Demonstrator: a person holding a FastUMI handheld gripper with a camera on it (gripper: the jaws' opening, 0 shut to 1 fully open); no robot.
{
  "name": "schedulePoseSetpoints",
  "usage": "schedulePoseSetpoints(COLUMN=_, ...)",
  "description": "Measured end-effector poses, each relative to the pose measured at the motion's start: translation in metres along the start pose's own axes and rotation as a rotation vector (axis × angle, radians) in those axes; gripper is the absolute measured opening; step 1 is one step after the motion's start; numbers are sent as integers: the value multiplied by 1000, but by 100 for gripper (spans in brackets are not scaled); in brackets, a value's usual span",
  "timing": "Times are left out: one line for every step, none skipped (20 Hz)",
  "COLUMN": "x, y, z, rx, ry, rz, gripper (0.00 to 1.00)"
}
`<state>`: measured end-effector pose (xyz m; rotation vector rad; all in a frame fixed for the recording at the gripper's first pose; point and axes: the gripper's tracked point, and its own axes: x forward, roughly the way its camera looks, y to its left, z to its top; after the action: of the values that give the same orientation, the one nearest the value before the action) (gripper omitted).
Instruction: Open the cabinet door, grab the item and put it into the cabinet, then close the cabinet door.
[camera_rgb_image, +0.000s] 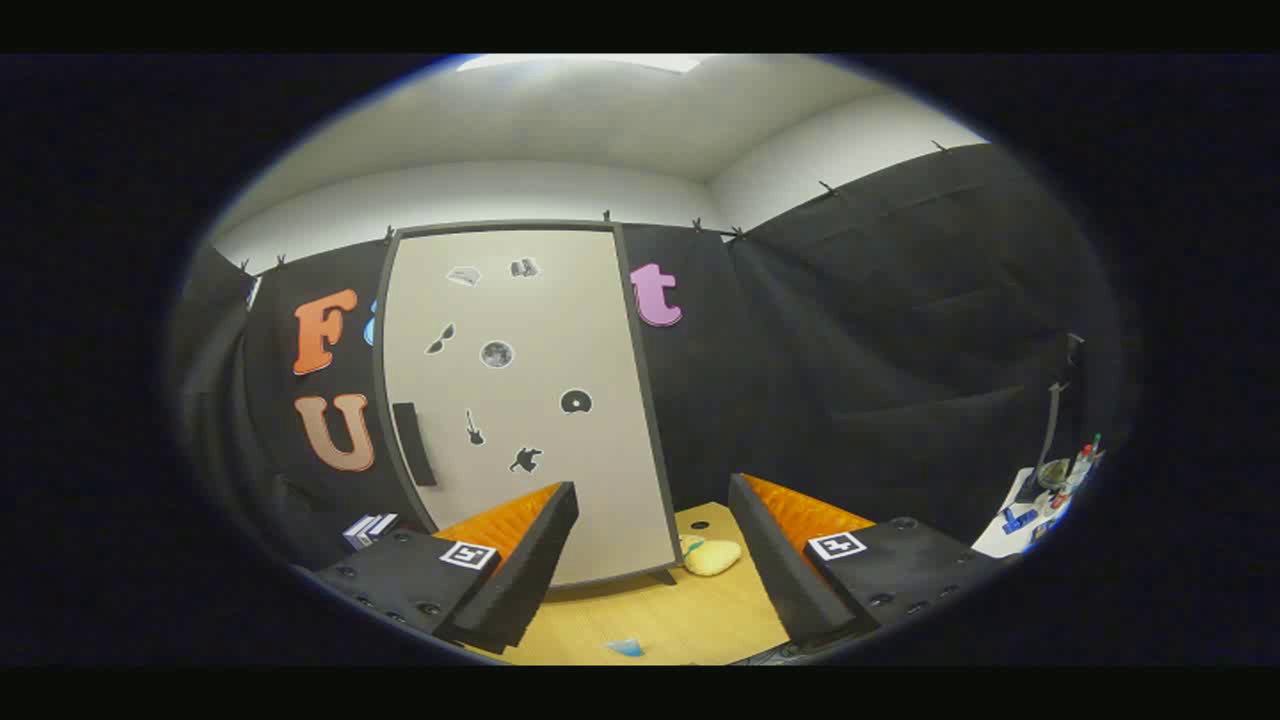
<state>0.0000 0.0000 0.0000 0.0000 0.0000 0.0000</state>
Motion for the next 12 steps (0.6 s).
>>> schedulePoseSetpoints(x=-3, y=0, z=1, rx=-3, ry=-3, rz=-3, gripper=98)
schedulePoseSetpoints(x=-6, y=0, z=1, rx=-2, ry=-5, rz=-5, gripper=97)
schedulePoseSetpoints(x=-8, y=1, z=2, rx=0, ry=-7, rz=-5, gripper=97)
schedulePoseSetpoints(x=-11, y=2, z=1, rx=1, ry=-9, rz=-6, gripper=98)
schedulePoseSetpoints(x=-13, y=1, z=2, rx=2, ry=-10, rz=-10, gripper=97)
schedulePoseSetpoints(x=-15, y=-1, z=3, rx=0, ry=-11, rz=-17, gripper=98)
schedulePoseSetpoints(x=-17, y=-2, z=4, rx=-1, ry=-13, rz=-25, gripper=98)
schedulePoseSetpoints(x=-19, y=-3, z=5, rx=-3, ry=-14, rz=-30, gripper=98)
schedulePoseSetpoints(x=-21, y=-3, z=5, rx=-4, ry=-16, rz=-33, gripper=98)
schedulePoseSetpoints(x=-21, y=-2, z=5, rx=-6, ry=-14, rz=-33, gripper=98)
schedulePoseSetpoints(x=-22, y=-2, z=4, rx=-8, ry=-10, rz=-34, gripper=98)
schedulePoseSetpoints(x=-22, y=-1, z=3, rx=-10, ry=-8, rz=-34, gripper=97)
